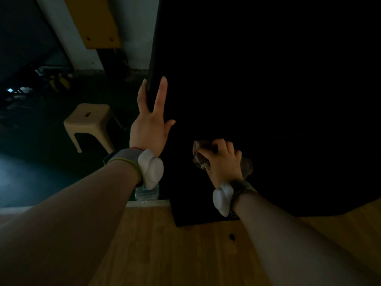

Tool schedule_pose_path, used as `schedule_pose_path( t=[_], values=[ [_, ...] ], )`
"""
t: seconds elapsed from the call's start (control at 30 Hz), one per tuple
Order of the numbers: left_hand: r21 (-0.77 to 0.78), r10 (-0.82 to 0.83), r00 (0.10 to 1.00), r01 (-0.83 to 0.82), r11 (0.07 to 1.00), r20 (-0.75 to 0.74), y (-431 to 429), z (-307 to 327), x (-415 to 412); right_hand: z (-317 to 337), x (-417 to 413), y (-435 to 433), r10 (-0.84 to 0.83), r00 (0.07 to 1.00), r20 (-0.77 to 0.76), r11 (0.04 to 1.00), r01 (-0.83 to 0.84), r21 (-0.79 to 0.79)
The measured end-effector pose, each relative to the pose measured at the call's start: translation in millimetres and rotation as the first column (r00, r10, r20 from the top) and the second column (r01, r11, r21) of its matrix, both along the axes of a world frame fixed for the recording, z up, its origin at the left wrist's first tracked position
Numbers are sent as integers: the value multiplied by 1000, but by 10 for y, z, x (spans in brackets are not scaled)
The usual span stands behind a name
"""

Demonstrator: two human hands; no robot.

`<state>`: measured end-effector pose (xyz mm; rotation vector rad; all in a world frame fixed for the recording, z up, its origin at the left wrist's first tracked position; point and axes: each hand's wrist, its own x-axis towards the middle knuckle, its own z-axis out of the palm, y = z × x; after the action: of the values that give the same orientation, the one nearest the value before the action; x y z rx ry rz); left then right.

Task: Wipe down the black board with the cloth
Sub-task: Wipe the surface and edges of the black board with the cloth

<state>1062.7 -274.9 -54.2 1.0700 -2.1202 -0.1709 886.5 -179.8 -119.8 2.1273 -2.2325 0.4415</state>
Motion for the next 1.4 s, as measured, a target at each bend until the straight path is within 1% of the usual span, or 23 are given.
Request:
schedule_pose_path(
  t=[0.13, 0.2, 0.23, 0.3, 0.33, 0.43, 0.53, 0.63, 0.7, 0.8, 0.9, 1.03, 1.27, 1.4],
  values=[
    [31, -1, 1000, 2, 1000, -29, 17, 15, -11, 153, -66, -53, 63, 998, 26, 995, -64, 78],
    [55, -6, 1000, 7, 998, -12, 4, 7, 9, 226, -109, -75, 105, 994, 32, 986, -108, 124],
    [60, -9, 1000, 9, 998, -6, 19, 32, 22, 276, -140, -52, 107, 994, 31, 986, -110, 123],
    [31, -30, 999, 29, 999, 38, 68, 114, 79, 391, -185, 21, 89, 996, 22, 994, -90, 64],
    [43, -42, 998, 40, 998, 50, 65, 110, 113, 418, -189, 32, 79, 996, 27, 997, -80, 20],
    [32, -47, 997, 45, 998, 66, 169, 242, 183, 686, -209, 115, 50, 996, 71, 989, -39, -143],
    [-43, 22, 1000, -21, 999, 16, 257, 470, 178, 1002, -166, 180, 62, 993, 96, 959, -33, -282],
    [-40, 76, 995, -78, 996, -66, 287, 801, 115, 1361, -61, 223, 81, 991, 111, 911, -28, -411],
    [-45, 95, 992, -99, 994, -87, 268, 1010, 59, 1607, -32, 203, 78, 990, 120, 861, -6, -508],
    [-64, 62, 992, -69, 996, -111, 284, 1461, 31, 2180, -28, 201, 70, 991, 114, 818, 8, -575],
    [-57, 16, 994, -22, 998, -105, 297, 1746, -3, 2534, -51, 193, 54, 995, 87, 806, 8, -592],
    [-74, -35, 997, 30, 997, -63, 324, 2274, -74, 3057, -108, 243, 46, 994, 101, 791, 26, -611],
    [-161, -92, 996, 91, 983, 1, 338, 3035, -232, 3760, -237, 331, -26, 996, 90, 753, 79, -653],
    [-228, -123, 992, 125, 966, 23, 344, 3411, -331, 4149, -333, 401, -60, 995, 84, 715, 102, -691]
  ],
)
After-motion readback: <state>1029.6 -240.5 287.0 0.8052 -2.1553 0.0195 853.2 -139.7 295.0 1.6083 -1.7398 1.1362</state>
